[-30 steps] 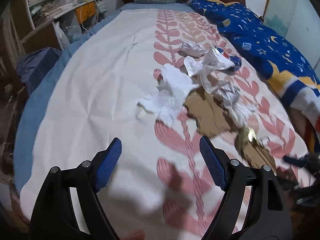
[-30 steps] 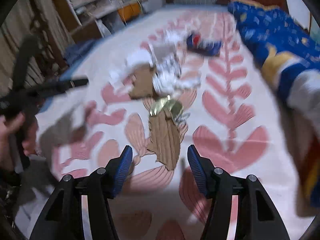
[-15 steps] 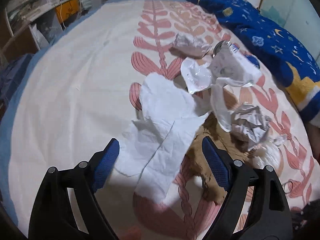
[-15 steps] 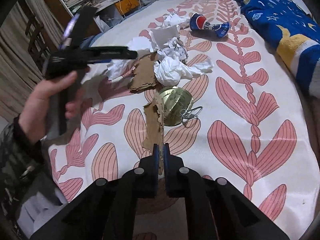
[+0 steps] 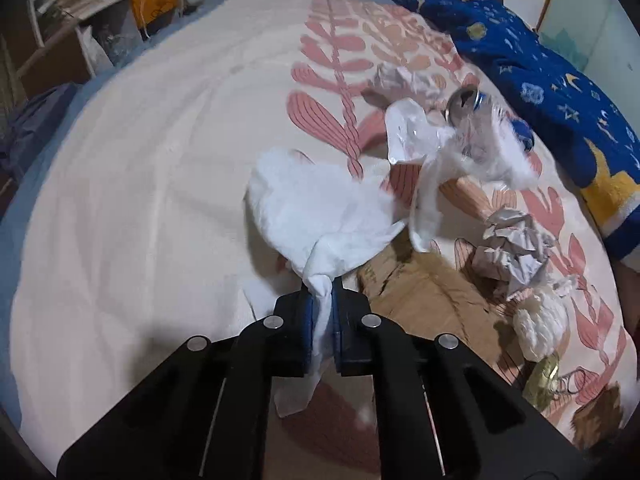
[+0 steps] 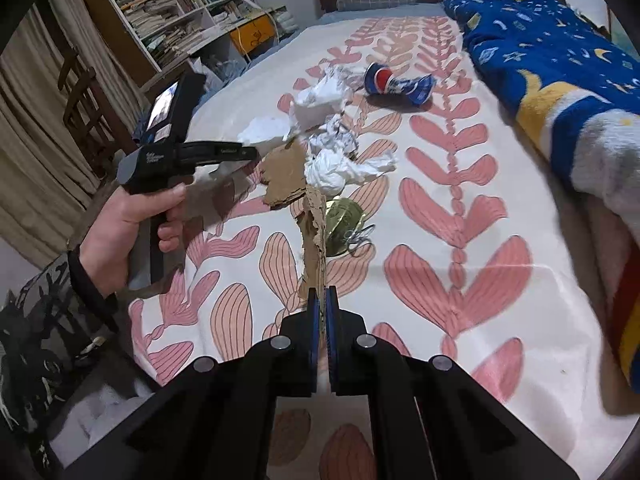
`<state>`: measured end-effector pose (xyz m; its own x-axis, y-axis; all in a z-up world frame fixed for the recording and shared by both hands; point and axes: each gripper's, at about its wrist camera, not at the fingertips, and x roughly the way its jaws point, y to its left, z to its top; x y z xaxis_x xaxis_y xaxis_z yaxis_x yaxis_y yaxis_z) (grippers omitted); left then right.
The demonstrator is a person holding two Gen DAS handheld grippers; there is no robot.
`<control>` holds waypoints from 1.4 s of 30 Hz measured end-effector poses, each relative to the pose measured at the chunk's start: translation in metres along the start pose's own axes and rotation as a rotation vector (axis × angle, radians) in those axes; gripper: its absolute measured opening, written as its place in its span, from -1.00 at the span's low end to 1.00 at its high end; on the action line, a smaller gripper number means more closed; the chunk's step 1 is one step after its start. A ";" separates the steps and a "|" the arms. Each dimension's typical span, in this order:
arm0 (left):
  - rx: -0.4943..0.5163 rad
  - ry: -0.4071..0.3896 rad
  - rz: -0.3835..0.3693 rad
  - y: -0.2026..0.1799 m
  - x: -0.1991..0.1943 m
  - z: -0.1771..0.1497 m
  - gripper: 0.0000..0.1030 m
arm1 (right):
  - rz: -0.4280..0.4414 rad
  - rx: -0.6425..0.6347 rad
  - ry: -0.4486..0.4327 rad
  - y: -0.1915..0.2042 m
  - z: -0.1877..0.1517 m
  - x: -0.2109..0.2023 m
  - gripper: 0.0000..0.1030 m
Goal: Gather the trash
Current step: 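Grasp a cardboard strip with the right tool while the left tool grasps a white tissue, then carry the cardboard strip and tissue in both tools toward the basket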
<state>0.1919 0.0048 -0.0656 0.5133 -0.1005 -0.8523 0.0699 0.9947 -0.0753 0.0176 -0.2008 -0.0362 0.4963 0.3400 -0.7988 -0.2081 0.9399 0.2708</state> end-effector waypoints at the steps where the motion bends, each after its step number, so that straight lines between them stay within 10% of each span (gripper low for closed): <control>1: -0.006 -0.020 0.003 0.002 -0.009 -0.001 -0.86 | 0.000 0.001 -0.008 -0.001 -0.001 -0.007 -0.91; 14: 0.037 -0.264 -0.020 -0.045 -0.195 -0.049 -0.86 | -0.094 0.026 -0.123 -0.037 -0.047 -0.168 -0.91; 23: 0.171 -0.249 -0.283 -0.157 -0.277 -0.080 -0.86 | -0.253 0.139 -0.191 -0.093 -0.124 -0.305 -0.90; 33: 0.554 0.016 -0.606 -0.394 -0.262 -0.200 -0.86 | -0.423 0.423 -0.183 -0.188 -0.255 -0.388 -0.90; 42: 0.893 0.290 -0.538 -0.515 -0.160 -0.352 -0.86 | -0.436 0.683 -0.006 -0.268 -0.384 -0.317 -0.91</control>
<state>-0.2273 -0.4842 -0.0724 0.0155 -0.3941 -0.9189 0.8839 0.4351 -0.1717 -0.4076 -0.5723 -0.0619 0.4184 -0.0634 -0.9060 0.5648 0.7994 0.2049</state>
